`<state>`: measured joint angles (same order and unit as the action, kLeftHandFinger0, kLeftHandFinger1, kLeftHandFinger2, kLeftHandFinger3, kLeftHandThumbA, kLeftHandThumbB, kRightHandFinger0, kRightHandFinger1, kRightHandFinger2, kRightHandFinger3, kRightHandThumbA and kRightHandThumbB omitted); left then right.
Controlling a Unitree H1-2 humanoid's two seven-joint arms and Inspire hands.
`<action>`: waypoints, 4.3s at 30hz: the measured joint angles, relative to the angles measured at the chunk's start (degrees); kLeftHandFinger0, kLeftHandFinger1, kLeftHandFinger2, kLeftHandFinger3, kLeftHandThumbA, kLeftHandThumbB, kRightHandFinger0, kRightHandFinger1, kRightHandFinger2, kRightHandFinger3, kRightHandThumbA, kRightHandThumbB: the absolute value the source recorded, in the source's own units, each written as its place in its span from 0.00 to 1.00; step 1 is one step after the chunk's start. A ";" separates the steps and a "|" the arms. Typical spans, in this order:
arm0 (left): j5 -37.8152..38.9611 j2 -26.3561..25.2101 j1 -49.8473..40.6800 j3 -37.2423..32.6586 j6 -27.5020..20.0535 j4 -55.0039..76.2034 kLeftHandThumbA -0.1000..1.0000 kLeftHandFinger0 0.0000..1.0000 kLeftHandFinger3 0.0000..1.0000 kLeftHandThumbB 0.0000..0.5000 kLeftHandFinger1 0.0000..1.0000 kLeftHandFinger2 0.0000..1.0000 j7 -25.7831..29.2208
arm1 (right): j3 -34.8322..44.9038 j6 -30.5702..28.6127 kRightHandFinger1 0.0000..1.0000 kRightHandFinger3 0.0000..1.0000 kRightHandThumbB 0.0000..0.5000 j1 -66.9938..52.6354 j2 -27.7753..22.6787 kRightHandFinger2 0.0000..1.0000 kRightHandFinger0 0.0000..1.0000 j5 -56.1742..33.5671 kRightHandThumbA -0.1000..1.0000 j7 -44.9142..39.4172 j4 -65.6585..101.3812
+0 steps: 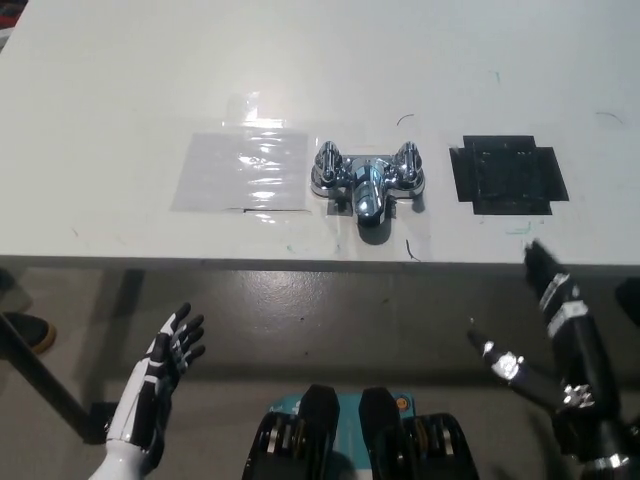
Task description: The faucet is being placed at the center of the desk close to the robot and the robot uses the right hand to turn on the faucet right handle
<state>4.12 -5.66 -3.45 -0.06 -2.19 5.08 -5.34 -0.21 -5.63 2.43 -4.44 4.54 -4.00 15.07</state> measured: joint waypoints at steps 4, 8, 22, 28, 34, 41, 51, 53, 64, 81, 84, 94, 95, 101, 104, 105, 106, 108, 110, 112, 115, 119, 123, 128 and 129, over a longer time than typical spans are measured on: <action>-0.06 0.18 -0.37 -0.09 0.00 0.05 1.00 1.00 1.00 0.24 1.00 1.00 0.00 | 0.25 5.21 1.00 1.00 0.59 5.52 -4.27 1.00 1.00 2.42 1.00 -0.59 4.69; -0.06 0.34 -0.47 -0.09 0.00 0.03 1.00 1.00 1.00 0.23 1.00 1.00 -0.01 | 0.22 9.92 1.00 1.00 0.63 11.12 -8.17 1.00 1.00 3.64 1.00 -1.76 5.30; -0.13 0.38 -0.57 -0.08 0.00 -0.02 1.00 1.00 1.00 0.33 1.00 1.00 -0.02 | -3.06 23.17 1.00 1.00 0.46 42.96 -13.66 1.00 1.00 7.69 1.00 -13.32 -17.79; -0.21 0.35 -0.61 -0.05 0.00 -0.02 1.00 1.00 1.00 0.38 1.00 1.00 -0.01 | -8.88 26.42 1.00 1.00 0.53 54.66 -13.43 1.00 1.00 9.20 1.00 -17.57 -35.55; -0.67 0.11 -0.88 -0.05 -0.12 -0.02 1.00 1.00 1.00 0.38 1.00 1.00 -0.01 | -15.55 28.75 1.00 1.00 0.51 64.71 -11.01 1.00 1.00 11.96 1.00 -19.84 -53.33; -1.15 -0.42 -1.07 -0.06 -0.40 0.00 0.97 1.00 1.00 0.38 1.00 1.00 -0.04 | -22.05 30.39 1.00 1.00 0.34 74.05 -6.15 1.00 1.00 15.28 1.00 -21.05 -71.15; -1.57 -0.70 -1.61 -0.07 -1.12 0.89 0.98 1.00 1.00 0.43 1.00 1.00 -0.10 | -29.41 30.88 1.00 1.00 0.36 84.70 -2.91 1.00 1.00 18.77 1.00 -22.76 -85.26; -1.68 -0.71 -1.62 -0.07 -1.28 1.04 0.98 1.00 1.00 0.41 1.00 1.00 -0.10 | -29.92 30.81 1.00 1.00 0.40 85.57 -2.53 1.00 1.00 19.03 1.00 -22.93 -86.29; -1.91 -0.97 -1.37 -0.04 -1.88 1.06 0.97 1.00 1.00 0.40 1.00 1.00 -0.12 | -32.79 30.01 1.00 1.00 0.65 86.30 -0.99 1.00 1.00 21.04 1.00 -23.79 -90.83; -1.93 -1.12 -1.14 0.02 -2.22 1.11 0.99 1.00 1.00 0.41 1.00 1.00 -0.12 | -36.46 29.37 1.00 1.00 0.54 85.52 0.49 1.00 1.00 24.02 1.00 -24.89 -94.57; -2.07 -1.12 -1.13 0.02 -2.30 1.11 0.99 1.00 1.00 0.41 1.00 1.00 -0.12 | -36.33 29.37 1.00 1.00 0.59 84.55 0.67 1.00 1.00 24.01 1.00 -24.76 -94.87; -2.16 -1.18 -1.05 0.07 -2.30 1.12 0.99 1.00 1.00 0.41 1.00 1.00 -0.12 | -36.28 29.31 1.00 1.00 0.57 83.16 0.83 1.00 1.00 24.03 1.00 -24.54 -95.25; -2.16 -1.19 -1.04 0.08 -2.30 1.12 0.99 1.00 1.00 0.42 1.00 1.00 -0.11 | -36.28 29.29 1.00 1.00 0.57 83.16 0.90 1.00 1.00 24.03 1.00 -24.55 -95.26; -2.17 -1.22 -0.93 0.09 -2.29 1.28 0.99 1.00 1.00 0.43 1.00 1.00 -0.12 | -36.53 29.17 1.00 1.00 0.55 83.02 1.31 1.00 1.00 24.32 1.00 -24.55 -95.36; -2.17 -1.21 -0.93 0.09 -2.29 1.29 0.99 1.00 1.00 0.42 1.00 1.00 -0.12 | -36.47 29.14 1.00 1.00 0.54 82.80 1.75 1.00 1.00 24.35 1.00 -24.59 -95.47; -2.16 -1.22 -0.93 0.09 -2.29 1.29 0.99 1.00 1.00 0.42 1.00 1.00 -0.12 | -36.48 29.12 1.00 1.00 0.54 82.67 1.91 1.00 1.00 24.36 1.00 -24.62 -95.51; -2.16 -1.24 -0.93 0.09 -2.29 1.29 0.99 1.00 1.00 0.42 1.00 1.00 -0.12 | -36.50 29.12 1.00 1.00 0.54 82.53 2.06 1.00 1.00 24.38 1.00 -24.63 -95.57; -2.16 -1.28 -0.93 0.09 -2.29 1.29 0.99 1.00 1.00 0.42 1.00 1.00 -0.12 | -36.50 29.11 1.00 1.00 0.49 82.20 2.31 1.00 1.00 24.44 1.00 -24.67 -95.68; -2.16 -1.31 -0.93 0.09 -2.29 1.29 0.99 1.00 1.00 0.42 1.00 1.00 -0.13 | -36.54 29.03 1.00 1.00 0.51 81.91 2.43 1.00 1.00 24.48 1.00 -24.84 -95.74; -2.17 -1.30 -0.92 0.09 -2.29 1.31 0.99 1.00 1.00 0.43 1.00 1.00 -0.12 | -36.44 29.04 1.00 1.00 0.51 81.77 2.48 1.00 1.00 24.54 1.00 -24.81 -95.76; -2.19 -1.30 -0.90 0.09 -2.28 1.43 0.99 1.00 1.00 0.42 1.00 1.00 -0.12 | -35.80 29.14 1.00 1.00 0.47 81.44 2.51 1.00 1.00 24.48 1.00 -24.86 -95.92; -2.22 -1.30 -0.90 0.09 -2.16 1.98 0.99 1.00 1.00 0.42 1.00 1.00 -0.12 | -35.85 29.07 1.00 1.00 0.46 80.96 2.51 1.00 1.00 24.57 1.00 -24.90 -96.05; -2.24 -1.30 -0.89 0.09 -2.02 2.49 0.99 1.00 1.00 0.42 1.00 1.00 -0.12 | -35.13 29.05 1.00 1.00 0.37 80.37 2.49 1.00 1.00 24.58 1.00 -24.78 -96.05; -2.22 -1.30 -0.85 0.10 -1.95 2.86 0.98 1.00 1.00 0.42 1.00 1.00 -0.12 | -33.74 29.09 1.00 1.00 0.49 79.53 2.44 1.00 1.00 24.29 1.00 -24.40 -96.05; -2.22 -1.30 -0.83 0.11 -1.95 2.85 0.98 1.00 1.00 0.41 1.00 1.00 -0.12 | -34.12 29.09 1.00 1.00 0.49 79.38 2.44 1.00 1.00 24.49 1.00 -24.22 -96.06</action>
<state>1.90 -6.96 -4.28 0.04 -4.14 7.94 -5.46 -34.34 23.46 81.81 -2.00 29.03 -28.23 -80.99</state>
